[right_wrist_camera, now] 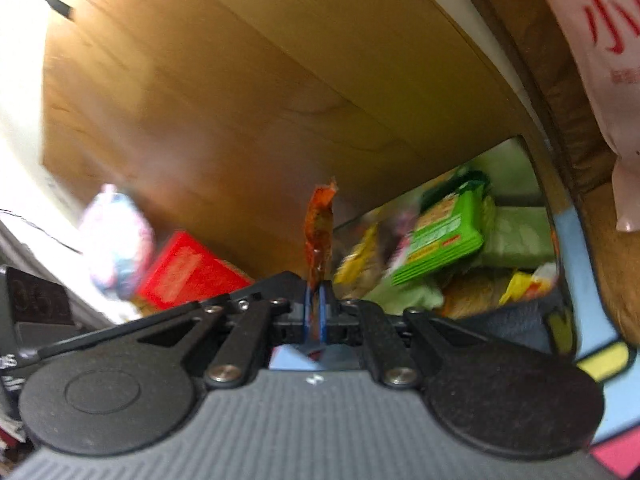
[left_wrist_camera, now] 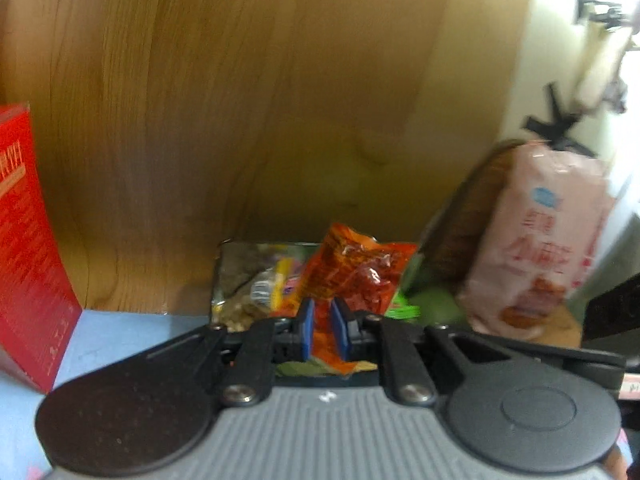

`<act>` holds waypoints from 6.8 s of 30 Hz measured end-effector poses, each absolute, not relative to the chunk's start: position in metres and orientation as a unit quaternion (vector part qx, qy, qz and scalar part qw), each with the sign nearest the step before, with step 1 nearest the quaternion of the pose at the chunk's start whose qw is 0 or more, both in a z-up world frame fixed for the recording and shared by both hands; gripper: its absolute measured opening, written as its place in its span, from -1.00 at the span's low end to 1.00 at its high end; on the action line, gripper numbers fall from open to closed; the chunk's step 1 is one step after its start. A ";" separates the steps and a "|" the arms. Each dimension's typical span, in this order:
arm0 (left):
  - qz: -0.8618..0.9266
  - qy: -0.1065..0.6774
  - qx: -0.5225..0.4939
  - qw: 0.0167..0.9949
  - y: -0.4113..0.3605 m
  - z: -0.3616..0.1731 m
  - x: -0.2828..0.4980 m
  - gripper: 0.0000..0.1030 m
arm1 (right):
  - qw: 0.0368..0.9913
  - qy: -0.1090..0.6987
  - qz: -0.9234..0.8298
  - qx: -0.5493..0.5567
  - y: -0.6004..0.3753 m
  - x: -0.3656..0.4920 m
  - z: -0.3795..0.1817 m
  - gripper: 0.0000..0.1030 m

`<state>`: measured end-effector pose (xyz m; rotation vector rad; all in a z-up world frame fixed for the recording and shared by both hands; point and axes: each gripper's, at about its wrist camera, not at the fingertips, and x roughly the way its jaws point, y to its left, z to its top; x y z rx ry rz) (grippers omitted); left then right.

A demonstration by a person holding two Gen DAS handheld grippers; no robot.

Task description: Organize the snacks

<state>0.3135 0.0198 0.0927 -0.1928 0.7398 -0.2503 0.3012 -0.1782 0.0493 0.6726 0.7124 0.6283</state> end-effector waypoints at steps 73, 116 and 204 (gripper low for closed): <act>0.056 0.296 0.059 0.952 0.001 0.056 -0.003 1.00 | 0.962 0.206 0.144 0.103 -0.153 -0.045 0.068 1.00; 0.055 0.328 0.088 0.939 -0.023 0.050 0.008 1.00 | 0.970 0.186 0.113 0.112 -0.168 -0.036 0.064 1.00; 0.154 0.226 0.179 0.945 -0.017 0.074 -0.004 1.00 | 0.975 0.153 0.105 0.123 -0.167 -0.047 0.072 1.00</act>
